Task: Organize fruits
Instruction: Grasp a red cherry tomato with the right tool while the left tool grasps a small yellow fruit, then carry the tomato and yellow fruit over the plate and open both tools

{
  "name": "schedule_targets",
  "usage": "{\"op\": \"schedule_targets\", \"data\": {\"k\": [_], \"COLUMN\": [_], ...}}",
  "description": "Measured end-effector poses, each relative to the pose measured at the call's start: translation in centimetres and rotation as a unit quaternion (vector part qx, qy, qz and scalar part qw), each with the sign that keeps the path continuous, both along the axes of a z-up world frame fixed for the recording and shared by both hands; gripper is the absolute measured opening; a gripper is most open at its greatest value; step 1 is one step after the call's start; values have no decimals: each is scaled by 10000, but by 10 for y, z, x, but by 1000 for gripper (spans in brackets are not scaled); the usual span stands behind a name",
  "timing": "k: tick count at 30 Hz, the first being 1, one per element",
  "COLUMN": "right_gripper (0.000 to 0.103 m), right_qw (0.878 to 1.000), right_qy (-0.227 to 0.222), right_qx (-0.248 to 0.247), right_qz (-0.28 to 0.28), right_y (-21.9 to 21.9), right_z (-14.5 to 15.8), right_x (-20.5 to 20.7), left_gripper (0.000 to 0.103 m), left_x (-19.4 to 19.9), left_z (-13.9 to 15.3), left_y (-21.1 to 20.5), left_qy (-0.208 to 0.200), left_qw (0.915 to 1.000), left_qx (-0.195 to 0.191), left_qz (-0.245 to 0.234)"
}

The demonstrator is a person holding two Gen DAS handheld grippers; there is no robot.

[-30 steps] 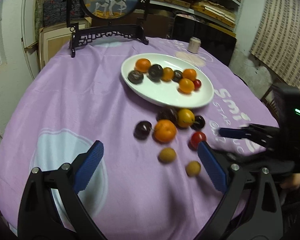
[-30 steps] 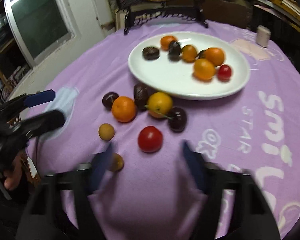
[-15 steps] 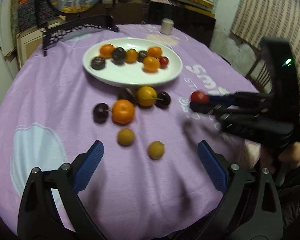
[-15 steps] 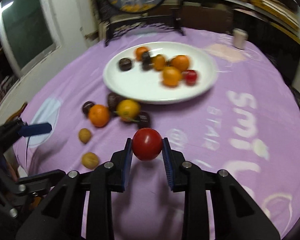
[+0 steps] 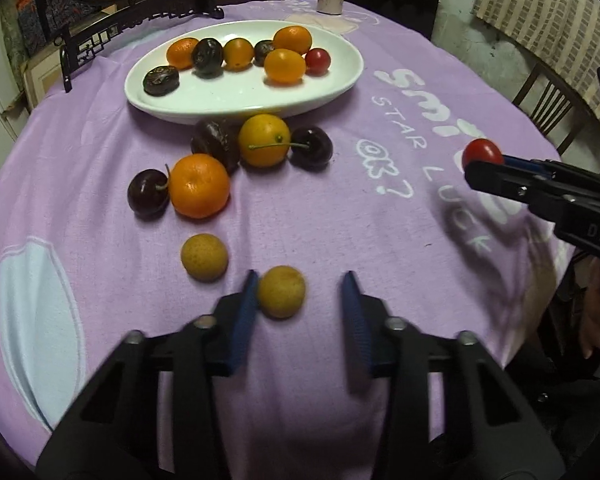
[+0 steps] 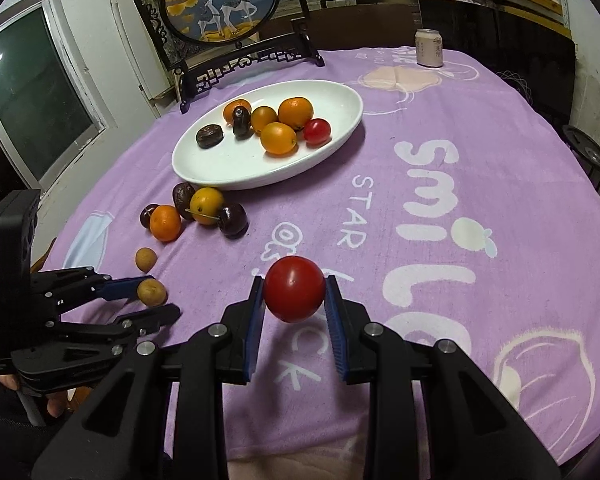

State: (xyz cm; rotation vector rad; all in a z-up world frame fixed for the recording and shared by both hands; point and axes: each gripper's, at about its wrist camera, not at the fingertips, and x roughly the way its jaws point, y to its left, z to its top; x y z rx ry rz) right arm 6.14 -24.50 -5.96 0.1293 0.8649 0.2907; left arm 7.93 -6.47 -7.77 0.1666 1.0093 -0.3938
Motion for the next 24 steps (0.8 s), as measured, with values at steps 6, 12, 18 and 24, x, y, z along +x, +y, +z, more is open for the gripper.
{"op": "schedule_targets", "data": {"k": [6,12,18,24], "right_gripper": [30,30,30,30], "right_qw": [10000,9999,9996,9987], "right_qy": [1,49,117,-46], "right_qx": [6,-69,-138,-251], "right_qz": [20,88,234,431], "right_y": [1,9,20,38], "right_z": [0,0,1,17], "right_x": [0,4,14,36], "left_gripper": [23,23,23,23], "left_x": [0,-1,4,32], "left_z": [3,8,17,48], "left_y": [9,16,25,31], "left_qy": [57,-18,-79,-494], "left_qw": [9998,9996,9991,9975], "left_qx": [-157,-224,-358,-413], "left_qz": [128,173,235,306]}}
